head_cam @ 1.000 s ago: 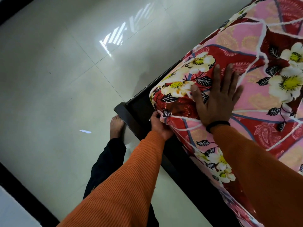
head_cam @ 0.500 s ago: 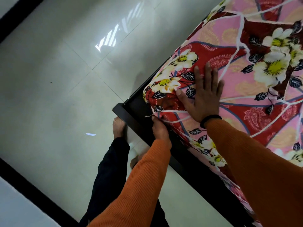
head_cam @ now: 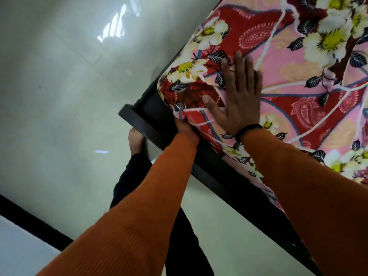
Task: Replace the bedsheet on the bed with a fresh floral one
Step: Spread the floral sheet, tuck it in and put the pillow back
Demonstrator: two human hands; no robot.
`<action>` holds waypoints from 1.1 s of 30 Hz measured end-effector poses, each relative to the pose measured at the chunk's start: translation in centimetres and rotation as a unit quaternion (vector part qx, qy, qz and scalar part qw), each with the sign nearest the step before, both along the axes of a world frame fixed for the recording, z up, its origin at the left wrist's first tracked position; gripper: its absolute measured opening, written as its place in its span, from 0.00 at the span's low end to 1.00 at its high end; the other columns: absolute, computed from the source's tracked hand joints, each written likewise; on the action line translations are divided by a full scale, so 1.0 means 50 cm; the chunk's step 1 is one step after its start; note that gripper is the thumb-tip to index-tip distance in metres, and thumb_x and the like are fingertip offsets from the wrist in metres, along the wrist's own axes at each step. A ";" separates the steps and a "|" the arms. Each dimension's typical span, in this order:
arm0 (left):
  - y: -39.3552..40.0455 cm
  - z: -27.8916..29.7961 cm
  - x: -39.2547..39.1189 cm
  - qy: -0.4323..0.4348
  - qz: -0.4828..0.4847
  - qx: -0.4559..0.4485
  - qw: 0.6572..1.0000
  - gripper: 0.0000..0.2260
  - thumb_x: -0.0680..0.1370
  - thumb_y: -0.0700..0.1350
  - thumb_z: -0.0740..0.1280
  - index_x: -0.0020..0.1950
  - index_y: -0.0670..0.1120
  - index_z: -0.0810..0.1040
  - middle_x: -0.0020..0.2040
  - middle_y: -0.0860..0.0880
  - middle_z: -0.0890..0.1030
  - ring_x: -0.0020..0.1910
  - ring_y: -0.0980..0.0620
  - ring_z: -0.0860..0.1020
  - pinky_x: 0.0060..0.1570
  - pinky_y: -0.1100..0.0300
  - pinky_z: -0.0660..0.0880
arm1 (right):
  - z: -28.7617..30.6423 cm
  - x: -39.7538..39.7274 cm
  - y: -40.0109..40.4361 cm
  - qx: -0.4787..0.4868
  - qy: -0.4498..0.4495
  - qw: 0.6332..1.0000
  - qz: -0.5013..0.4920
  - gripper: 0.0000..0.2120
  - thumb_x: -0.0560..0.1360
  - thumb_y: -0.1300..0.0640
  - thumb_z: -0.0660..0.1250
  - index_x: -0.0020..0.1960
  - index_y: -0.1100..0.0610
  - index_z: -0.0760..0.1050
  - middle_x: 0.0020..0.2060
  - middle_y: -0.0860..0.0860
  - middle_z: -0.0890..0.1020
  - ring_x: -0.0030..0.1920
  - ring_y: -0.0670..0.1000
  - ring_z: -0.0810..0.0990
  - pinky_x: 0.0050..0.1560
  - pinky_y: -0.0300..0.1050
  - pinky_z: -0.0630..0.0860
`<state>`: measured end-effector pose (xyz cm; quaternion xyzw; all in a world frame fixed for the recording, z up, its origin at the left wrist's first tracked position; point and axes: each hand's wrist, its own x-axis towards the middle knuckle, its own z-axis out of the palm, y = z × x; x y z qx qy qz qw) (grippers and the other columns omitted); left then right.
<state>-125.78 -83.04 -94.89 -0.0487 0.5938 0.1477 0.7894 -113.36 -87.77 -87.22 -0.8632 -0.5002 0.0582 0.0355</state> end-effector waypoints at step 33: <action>0.769 0.169 0.210 0.101 -0.874 0.302 0.369 0.20 0.84 0.56 0.59 0.64 0.44 0.80 0.68 0.41 0.78 0.68 0.39 0.75 0.67 0.55 0.70 | 0.132 0.176 0.533 -0.232 0.250 0.807 -0.482 0.18 0.81 0.57 0.59 0.70 0.59 0.69 0.67 0.62 0.76 0.65 0.65 0.77 0.63 0.54 0.73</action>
